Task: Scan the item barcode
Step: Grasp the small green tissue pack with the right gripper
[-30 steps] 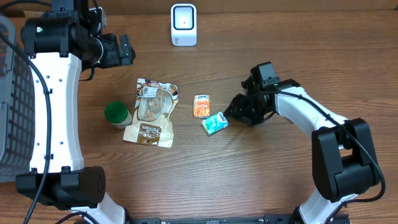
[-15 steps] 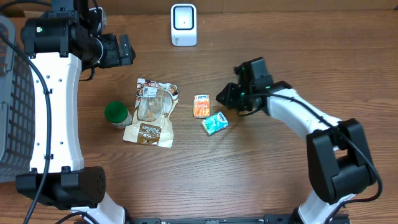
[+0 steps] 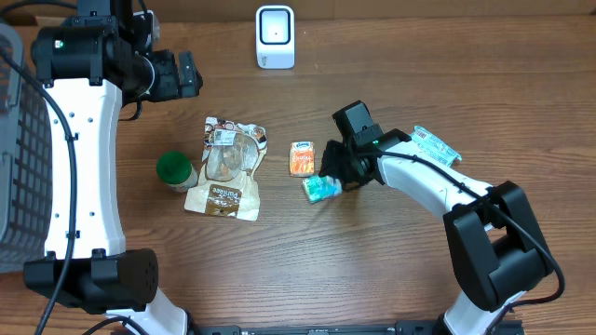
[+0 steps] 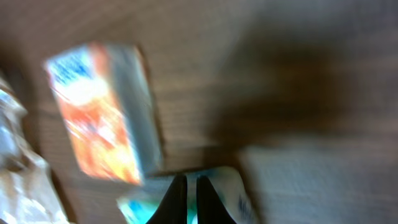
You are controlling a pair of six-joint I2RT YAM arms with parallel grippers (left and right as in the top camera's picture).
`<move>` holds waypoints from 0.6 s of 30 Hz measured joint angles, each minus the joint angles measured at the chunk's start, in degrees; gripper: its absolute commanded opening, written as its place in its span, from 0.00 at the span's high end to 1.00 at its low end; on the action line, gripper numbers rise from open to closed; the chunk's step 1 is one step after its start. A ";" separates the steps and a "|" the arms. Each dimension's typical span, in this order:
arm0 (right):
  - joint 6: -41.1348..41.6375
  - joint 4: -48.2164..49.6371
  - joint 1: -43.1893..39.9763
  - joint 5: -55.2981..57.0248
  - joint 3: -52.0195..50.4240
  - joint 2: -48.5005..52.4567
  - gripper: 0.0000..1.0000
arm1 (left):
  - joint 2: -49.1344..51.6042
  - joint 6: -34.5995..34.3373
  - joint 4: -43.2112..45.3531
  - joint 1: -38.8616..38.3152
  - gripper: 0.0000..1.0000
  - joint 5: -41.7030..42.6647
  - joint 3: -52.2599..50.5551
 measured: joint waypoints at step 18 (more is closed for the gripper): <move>-27.52 -24.85 -1.86 -9.18 9.90 0.13 0.51 | 0.00 0.00 0.00 0.00 0.00 0.00 0.00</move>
